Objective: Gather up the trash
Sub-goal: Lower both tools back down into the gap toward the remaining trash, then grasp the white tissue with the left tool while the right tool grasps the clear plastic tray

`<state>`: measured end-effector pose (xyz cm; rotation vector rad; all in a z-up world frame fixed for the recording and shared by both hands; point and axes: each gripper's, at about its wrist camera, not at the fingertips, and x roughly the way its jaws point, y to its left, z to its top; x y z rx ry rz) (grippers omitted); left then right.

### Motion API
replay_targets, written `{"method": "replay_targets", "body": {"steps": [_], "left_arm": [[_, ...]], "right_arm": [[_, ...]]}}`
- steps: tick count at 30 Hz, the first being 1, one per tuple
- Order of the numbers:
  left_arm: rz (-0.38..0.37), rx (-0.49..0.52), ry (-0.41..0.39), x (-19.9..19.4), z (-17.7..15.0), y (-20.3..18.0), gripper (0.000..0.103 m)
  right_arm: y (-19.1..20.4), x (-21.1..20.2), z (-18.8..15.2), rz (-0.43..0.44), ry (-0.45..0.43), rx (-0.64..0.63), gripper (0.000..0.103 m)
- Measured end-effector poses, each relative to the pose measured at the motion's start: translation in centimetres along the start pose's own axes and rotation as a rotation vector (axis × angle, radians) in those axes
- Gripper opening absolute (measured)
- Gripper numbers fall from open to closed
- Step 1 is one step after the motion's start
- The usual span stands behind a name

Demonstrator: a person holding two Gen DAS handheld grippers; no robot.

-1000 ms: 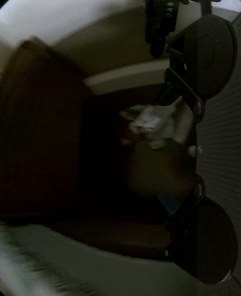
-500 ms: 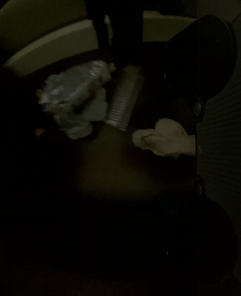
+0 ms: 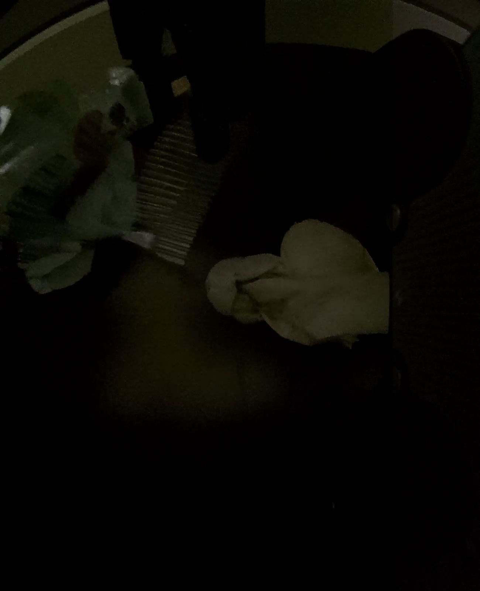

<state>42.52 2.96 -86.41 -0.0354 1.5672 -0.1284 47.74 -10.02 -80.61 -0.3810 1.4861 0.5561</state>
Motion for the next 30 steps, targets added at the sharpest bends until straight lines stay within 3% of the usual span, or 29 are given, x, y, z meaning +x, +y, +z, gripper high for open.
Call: {"method": "replay_targets", "body": {"steps": [2,7,9,16,19,23,25,26,30], "left_arm": [[0.001,0.005,0.008,0.7,0.0,0.0,0.100],[-0.008,-0.006,0.029,1.8,0.2,0.0,0.088],[-0.016,-0.012,0.033,2.0,0.3,0.0,0.075],[-0.062,0.003,0.007,1.4,0.6,0.2,0.043],[-0.044,0.005,0.002,1.1,0.5,0.4,0.031],[-0.053,-0.018,-0.006,0.3,0.2,0.9,0.019],[-0.052,-0.021,-0.010,0.1,0.0,0.8,0.017],[-0.056,-0.024,-0.011,-0.2,-0.1,0.9,0.015],[-0.052,-0.027,-0.021,-1.4,-0.3,1.1,0.013]], "right_arm": [[0.2,0.5,0.0,0.002,0.000,-0.003,0.055],[1.1,1.7,0.0,-0.007,0.015,-0.043,0.054],[1.0,2.5,0.2,-0.014,0.021,-0.048,0.054],[1.8,3.2,0.1,-0.024,0.009,-0.025,0.053],[2.3,2.9,-0.1,-0.041,0.003,-0.028,0.050],[2.6,2.0,-0.5,-0.045,-0.002,-0.022,0.038],[2.9,1.4,-0.5,-0.056,-0.005,-0.012,0.020],[2.8,1.1,-0.6,-0.057,-0.003,0.003,0.003],[2.2,0.1,-0.8,-0.044,-0.019,0.071,0.000]]}}
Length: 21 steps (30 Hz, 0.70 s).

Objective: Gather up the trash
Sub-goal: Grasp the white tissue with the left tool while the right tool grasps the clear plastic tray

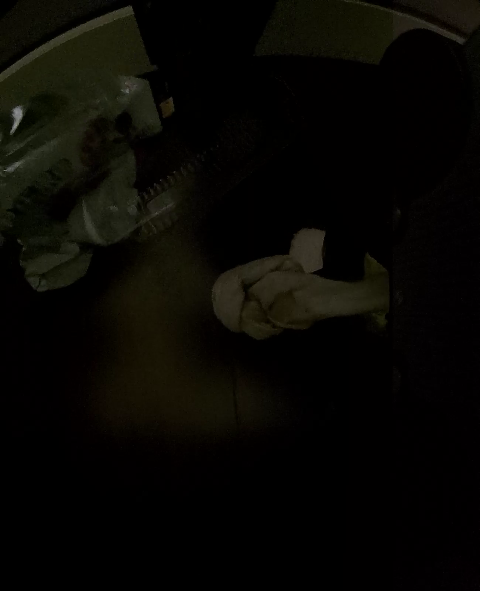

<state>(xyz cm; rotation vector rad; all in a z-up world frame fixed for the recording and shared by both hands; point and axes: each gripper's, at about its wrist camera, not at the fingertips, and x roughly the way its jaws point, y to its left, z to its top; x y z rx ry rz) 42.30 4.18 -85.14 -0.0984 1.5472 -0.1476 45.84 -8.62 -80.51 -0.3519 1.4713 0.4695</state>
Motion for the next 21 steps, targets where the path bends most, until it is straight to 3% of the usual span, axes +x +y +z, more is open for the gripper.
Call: {"method": "replay_targets", "body": {"steps": [8,13,18,21], "left_arm": [[-0.006,-0.028,-0.024,-3.3,0.8,0.4,0.011],[-0.014,-0.059,-0.063,-7.3,0.7,0.4,0.011],[-0.009,-0.089,-0.105,-12.4,1.3,-0.4,0.010],[-0.005,-0.089,-0.152,-17.4,2.4,-0.5,0.011]], "right_arm": [[-1.2,-2.8,0.2,0.006,-0.045,0.063,0.000],[-1.5,-6.8,0.3,0.031,-0.079,0.130,0.000],[-1.6,-13.1,0.9,0.049,-0.130,0.201,0.000],[-1.7,-17.9,1.9,0.053,-0.174,0.236,0.000]]}}
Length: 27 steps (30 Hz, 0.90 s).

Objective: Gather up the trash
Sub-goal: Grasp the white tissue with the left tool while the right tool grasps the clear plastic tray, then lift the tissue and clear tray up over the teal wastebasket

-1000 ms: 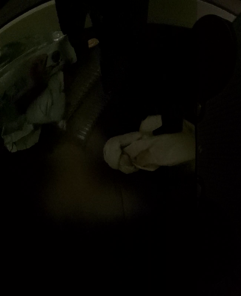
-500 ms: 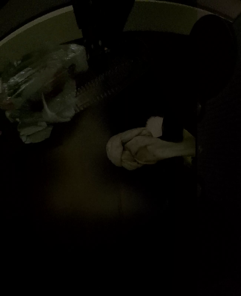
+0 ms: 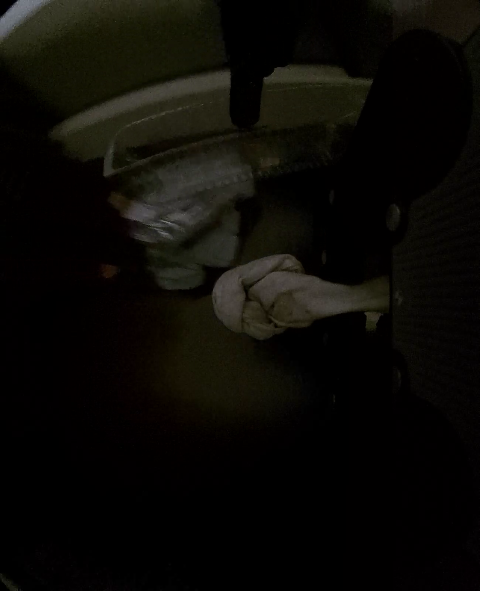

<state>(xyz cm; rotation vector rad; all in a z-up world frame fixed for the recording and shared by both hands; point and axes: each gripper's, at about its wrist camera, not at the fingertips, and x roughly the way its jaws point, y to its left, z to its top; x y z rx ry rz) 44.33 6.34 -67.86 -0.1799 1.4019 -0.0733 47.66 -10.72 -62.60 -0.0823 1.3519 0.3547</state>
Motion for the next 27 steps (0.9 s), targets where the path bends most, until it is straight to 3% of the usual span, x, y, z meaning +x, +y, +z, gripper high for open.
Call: {"method": "replay_targets", "body": {"steps": [14,22,27], "left_arm": [[-0.057,0.015,-0.217,-23.5,10.2,-2.6,0.011],[-0.094,0.037,-0.335,-35.2,15.7,-4.5,0.011],[-0.118,0.055,-0.417,-40.4,19.5,-6.3,0.011]], "right_arm": [[0.2,-23.4,10.3,-0.044,-0.218,0.101,0.000],[0.7,-33.7,15.1,-0.048,-0.349,0.126,0.000],[1.1,-39.3,18.8,-0.063,-0.445,0.109,0.000]]}}
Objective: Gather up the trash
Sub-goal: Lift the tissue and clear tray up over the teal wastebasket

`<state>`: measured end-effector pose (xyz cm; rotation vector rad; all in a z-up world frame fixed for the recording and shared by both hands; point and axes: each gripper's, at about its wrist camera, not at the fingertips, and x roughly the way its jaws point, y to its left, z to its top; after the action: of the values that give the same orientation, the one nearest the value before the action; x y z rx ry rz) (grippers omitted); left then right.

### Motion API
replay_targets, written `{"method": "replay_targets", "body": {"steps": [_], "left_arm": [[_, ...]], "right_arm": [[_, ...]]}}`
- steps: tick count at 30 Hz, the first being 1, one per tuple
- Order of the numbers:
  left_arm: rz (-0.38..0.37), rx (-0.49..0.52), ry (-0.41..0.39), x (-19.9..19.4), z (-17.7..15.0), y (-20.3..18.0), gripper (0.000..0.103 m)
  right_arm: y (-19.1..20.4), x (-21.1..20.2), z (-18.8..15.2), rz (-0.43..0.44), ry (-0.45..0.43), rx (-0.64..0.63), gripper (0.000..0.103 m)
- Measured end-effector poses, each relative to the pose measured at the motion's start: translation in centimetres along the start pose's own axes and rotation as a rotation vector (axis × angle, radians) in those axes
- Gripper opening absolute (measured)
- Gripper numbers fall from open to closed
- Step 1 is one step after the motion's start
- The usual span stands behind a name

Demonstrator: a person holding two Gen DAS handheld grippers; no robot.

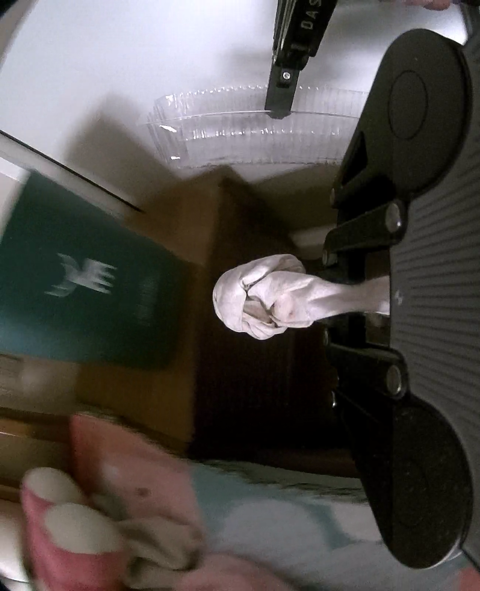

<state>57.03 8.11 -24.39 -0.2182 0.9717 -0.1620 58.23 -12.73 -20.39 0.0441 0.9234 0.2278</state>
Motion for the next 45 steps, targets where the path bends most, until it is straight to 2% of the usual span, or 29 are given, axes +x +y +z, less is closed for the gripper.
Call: {"method": "replay_targets", "body": {"steps": [5,11,16,27,34,45], "left_arm": [[-0.018,0.014,-0.075,-1.5,5.9,-2.1,0.011],[-0.075,0.021,-0.183,-4.5,13.4,-3.5,0.011],[-0.099,0.040,-0.245,-5.7,19.5,-4.7,0.011],[-0.133,-0.023,-0.297,-2.6,28.1,-3.6,0.011],[-0.081,0.020,-0.299,1.3,31.0,-3.1,0.011],[-0.009,0.093,-0.240,5.9,31.3,-3.5,0.011]], "right_arm": [[0.6,-2.0,5.9,-0.026,-0.098,-0.012,0.000],[0.4,-3.0,12.7,-0.054,-0.215,0.019,0.000],[0.3,-2.8,18.4,-0.083,-0.271,0.036,0.000],[-0.4,1.2,24.5,-0.127,-0.323,0.078,0.000],[-0.5,4.2,26.5,-0.138,-0.322,0.113,0.000],[-0.2,9.2,26.6,-0.181,-0.239,0.083,0.000]]}}
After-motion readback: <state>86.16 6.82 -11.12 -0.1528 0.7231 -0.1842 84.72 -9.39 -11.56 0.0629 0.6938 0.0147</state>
